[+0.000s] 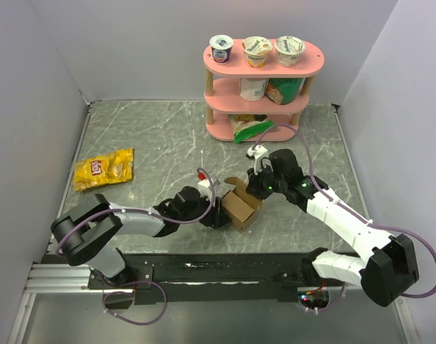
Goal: Fold the paper box
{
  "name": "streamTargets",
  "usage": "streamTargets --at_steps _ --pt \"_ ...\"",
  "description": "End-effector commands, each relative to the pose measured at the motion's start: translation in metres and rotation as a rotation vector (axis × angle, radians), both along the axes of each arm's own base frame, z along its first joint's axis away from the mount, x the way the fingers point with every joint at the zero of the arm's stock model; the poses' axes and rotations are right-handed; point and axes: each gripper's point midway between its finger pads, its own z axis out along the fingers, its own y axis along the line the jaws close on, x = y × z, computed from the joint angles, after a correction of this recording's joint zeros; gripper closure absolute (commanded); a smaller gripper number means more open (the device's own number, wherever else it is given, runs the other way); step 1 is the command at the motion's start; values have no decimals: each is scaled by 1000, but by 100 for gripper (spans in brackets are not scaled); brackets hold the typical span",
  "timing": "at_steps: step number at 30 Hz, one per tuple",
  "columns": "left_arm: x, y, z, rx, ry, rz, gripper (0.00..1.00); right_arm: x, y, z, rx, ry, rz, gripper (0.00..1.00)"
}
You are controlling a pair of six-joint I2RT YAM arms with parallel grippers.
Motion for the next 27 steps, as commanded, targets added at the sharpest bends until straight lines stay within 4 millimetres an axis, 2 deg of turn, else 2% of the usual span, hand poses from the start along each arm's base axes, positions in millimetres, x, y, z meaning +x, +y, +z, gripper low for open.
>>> streamTargets --at_steps 1,10,12,13,14,15,16,18,20,21,23,24,25,27 --pt "13 -31 39 -139 15 59 41 -8 20 14 20 -38 37 85" --pt "23 -38 46 -230 95 168 41 -24 46 13 5 -49 54 87" --pt "23 -35 53 -242 71 171 33 -21 48 9 2 -58 61 87" --pt "21 -29 50 -230 59 179 23 -17 46 9 -19 -86 69 87" --pt "25 -21 46 -207 44 213 18 -15 44 10 -33 -105 70 87" --pt "26 -15 58 -215 -3 213 14 -8 43 13 -40 -134 67 87" --pt "24 -7 55 -199 -21 212 6 -3 41 16 -57 -175 89 88" --pt "23 7 66 -177 -106 204 1 4 43 21 -52 -210 125 88" --pt "17 18 66 -138 -157 178 4 12 42 23 -57 -242 169 87" --pt "16 28 73 -114 -214 171 4 17 45 23 -57 -244 187 86" --pt "15 40 73 -86 -253 166 4 22 46 23 -57 -246 218 74" --pt "23 51 83 -69 -314 204 3 28 48 24 -63 -242 206 60" --pt "25 56 84 -43 -328 211 2 31 46 25 -67 -234 195 32" --pt "39 69 95 -15 -382 253 1 33 47 37 -48 -251 168 3"
